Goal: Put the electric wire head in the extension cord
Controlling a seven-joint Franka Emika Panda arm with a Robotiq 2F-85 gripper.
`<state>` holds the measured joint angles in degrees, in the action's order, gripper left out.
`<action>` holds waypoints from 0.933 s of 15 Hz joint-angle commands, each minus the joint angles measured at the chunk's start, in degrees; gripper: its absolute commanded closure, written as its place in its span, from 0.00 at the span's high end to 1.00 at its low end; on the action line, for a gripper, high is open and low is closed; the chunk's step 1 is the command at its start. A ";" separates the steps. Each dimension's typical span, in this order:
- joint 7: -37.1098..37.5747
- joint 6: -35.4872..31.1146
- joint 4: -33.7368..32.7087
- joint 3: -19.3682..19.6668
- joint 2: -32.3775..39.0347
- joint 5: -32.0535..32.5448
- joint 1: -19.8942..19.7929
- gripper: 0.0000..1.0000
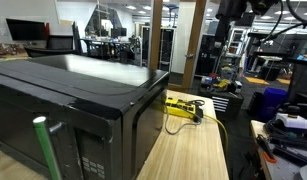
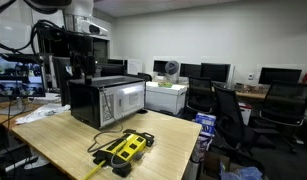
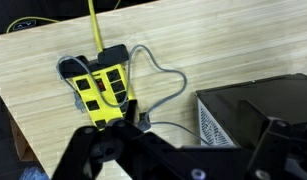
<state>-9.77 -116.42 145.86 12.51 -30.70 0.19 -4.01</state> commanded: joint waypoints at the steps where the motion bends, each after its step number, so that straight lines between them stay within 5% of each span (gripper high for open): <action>1: -6.55 1.62 -6.15 3.12 9.44 -0.36 -1.42 1.00; 7: -20.49 -0.09 -13.30 7.79 23.93 -1.59 -3.62 1.00; 14: -32.07 -4.72 -19.22 6.87 36.41 -0.21 -9.28 1.00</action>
<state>-36.96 -119.55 129.41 20.53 0.94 0.11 -10.43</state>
